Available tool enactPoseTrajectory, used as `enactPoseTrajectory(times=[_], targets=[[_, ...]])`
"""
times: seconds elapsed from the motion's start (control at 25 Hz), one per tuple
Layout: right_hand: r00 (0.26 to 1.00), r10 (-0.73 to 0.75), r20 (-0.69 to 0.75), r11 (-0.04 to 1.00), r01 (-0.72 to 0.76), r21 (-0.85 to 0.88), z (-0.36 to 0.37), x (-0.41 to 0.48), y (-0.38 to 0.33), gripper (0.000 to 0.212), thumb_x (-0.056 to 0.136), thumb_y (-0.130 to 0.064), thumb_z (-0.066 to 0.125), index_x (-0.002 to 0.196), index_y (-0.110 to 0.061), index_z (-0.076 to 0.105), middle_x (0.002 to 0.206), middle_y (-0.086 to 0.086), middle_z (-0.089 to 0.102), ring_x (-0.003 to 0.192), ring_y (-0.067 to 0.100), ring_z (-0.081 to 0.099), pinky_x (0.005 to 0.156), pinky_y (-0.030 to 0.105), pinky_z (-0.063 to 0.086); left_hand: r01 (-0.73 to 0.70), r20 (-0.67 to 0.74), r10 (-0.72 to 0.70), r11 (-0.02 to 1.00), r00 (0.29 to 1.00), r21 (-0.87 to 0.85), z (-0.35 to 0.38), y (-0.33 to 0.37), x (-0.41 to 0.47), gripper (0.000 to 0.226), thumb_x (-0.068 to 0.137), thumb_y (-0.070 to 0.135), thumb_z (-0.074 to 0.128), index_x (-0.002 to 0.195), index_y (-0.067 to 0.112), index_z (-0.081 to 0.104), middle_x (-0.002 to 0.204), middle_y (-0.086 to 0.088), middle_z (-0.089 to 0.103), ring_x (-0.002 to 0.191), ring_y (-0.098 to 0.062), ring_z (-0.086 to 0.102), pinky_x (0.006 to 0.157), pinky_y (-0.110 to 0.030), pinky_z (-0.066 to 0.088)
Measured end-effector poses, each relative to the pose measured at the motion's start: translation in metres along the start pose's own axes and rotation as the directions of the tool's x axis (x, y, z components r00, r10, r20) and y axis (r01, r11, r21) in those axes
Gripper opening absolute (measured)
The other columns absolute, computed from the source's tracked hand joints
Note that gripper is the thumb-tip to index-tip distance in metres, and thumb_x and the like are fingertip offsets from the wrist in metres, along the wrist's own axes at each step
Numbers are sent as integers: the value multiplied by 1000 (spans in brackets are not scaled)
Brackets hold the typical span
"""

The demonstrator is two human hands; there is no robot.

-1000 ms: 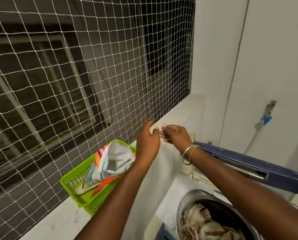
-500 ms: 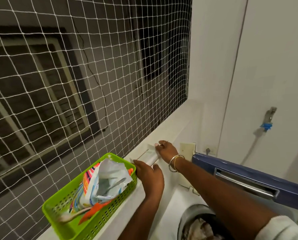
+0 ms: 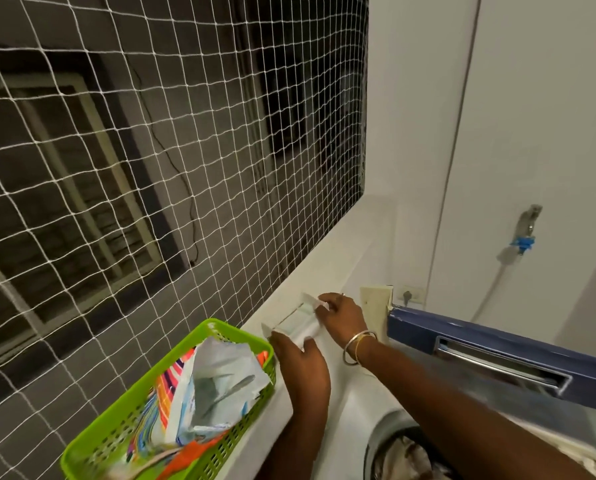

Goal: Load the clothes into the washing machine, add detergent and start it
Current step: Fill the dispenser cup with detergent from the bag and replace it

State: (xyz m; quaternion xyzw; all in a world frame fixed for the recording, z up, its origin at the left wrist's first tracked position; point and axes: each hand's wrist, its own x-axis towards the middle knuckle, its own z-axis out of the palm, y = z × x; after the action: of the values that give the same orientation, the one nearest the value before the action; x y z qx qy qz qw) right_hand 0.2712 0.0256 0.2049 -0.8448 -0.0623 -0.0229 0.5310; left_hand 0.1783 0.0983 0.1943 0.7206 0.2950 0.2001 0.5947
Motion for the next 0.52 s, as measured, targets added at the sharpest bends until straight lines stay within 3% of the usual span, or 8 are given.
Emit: enactPoseTrajectory(times=[0.2,0.36,0.52], targets=[[985,108,-132,982,-85,167,-19,-40,20,24,92,-34,65,112,-22,68,105,-4,67,97,16,62,84,23,48,-136,44,137,991,990,-20,0,-13,-24,62,102,13,51,157,9,22,163,-11,25,150,-26,27,122,-36,22],[952,112,-286,978,-54,201,-35,-74,38,21,87,-34,70,104,-23,70,97,-7,70,90,10,65,77,23,53,-188,71,198,974,978,-127,0,-22,-45,55,103,15,51,155,13,34,157,-7,39,145,-22,37,118,-34,31],[904,176,-389,955,-62,289,-49,-113,49,17,86,-32,71,102,-27,69,93,-7,71,85,10,67,75,30,56,-219,103,244,953,964,-207,1,-34,-63,41,102,20,53,143,14,50,143,-4,55,131,-18,52,102,-17,43]])
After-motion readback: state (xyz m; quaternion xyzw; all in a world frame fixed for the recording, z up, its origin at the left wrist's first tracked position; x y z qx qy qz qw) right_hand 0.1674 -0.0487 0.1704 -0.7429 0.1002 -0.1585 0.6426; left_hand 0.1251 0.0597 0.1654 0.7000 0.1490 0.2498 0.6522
